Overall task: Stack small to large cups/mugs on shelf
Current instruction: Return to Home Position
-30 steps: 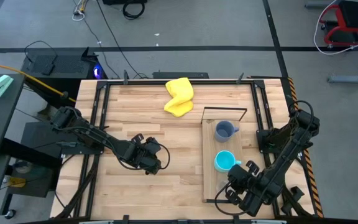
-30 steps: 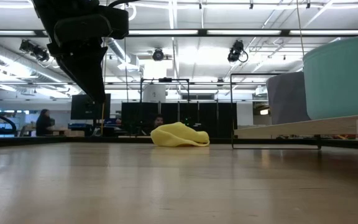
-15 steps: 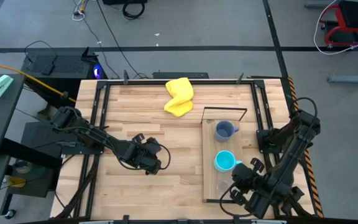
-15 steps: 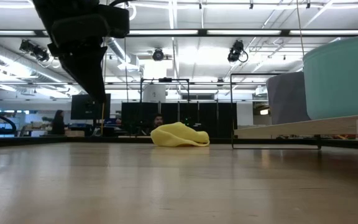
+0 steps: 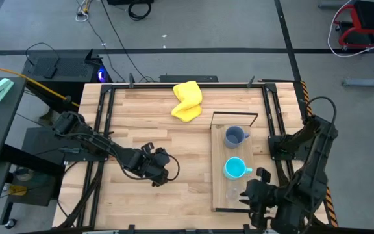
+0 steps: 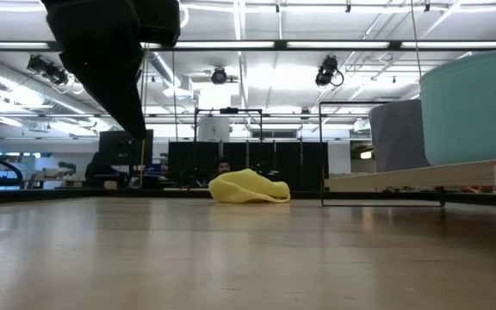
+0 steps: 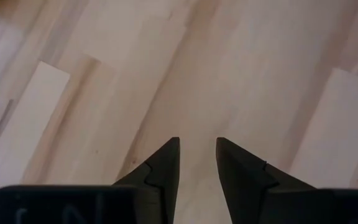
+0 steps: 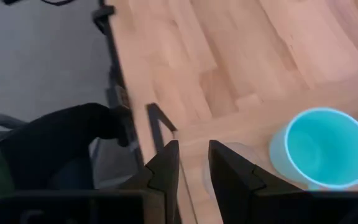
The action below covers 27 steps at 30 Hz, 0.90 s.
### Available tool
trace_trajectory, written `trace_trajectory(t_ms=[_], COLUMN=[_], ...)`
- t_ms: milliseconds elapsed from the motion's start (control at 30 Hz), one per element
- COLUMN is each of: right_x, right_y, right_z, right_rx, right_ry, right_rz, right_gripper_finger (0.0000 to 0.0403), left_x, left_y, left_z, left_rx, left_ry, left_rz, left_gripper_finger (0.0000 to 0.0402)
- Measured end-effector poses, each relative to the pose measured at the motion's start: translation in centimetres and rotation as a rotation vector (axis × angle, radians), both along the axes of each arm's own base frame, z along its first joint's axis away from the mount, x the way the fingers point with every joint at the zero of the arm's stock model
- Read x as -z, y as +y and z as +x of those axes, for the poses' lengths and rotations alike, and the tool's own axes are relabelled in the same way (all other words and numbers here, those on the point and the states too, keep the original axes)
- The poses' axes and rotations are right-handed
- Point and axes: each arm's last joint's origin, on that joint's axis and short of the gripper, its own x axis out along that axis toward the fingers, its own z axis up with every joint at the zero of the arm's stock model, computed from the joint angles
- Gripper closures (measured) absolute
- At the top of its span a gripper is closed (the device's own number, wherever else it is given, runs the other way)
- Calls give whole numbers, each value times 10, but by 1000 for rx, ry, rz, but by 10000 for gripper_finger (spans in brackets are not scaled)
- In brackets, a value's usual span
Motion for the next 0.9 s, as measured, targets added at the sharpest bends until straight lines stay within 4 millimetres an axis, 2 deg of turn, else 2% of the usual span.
trace_trajectory(t_ms=[133,267,367,500,667,800,900], right_x=[-10,-15,-24,-38,-39,-24,-6], right_y=[0,5,13,34,63,63,47], right_z=[0,-7,-17,-37,-53,-53,-47], right_rx=[-14,-133,-182,-343,-660,-874,-944], right_ry=[-24,-46,-185,-383,-585,-718,-771], right_rz=[26,-46,-87,-46,89,183,248], right_gripper_finger=[308,308,308,308,308,308,308], left_x=[0,0,-9,-38,-90,-125,-138], left_y=[-2,-3,-7,-18,-51,-71,-71], left_z=[-1,-1,-3,-8,-25,-47,-61], left_rx=[8,84,186,265,559,782,861], left_ry=[0,22,-8,-185,-528,-749,-796], left_rz=[0,26,37,-13,-55,-83,-85], left_gripper_finger=[286,283,285,289,286,283,285])
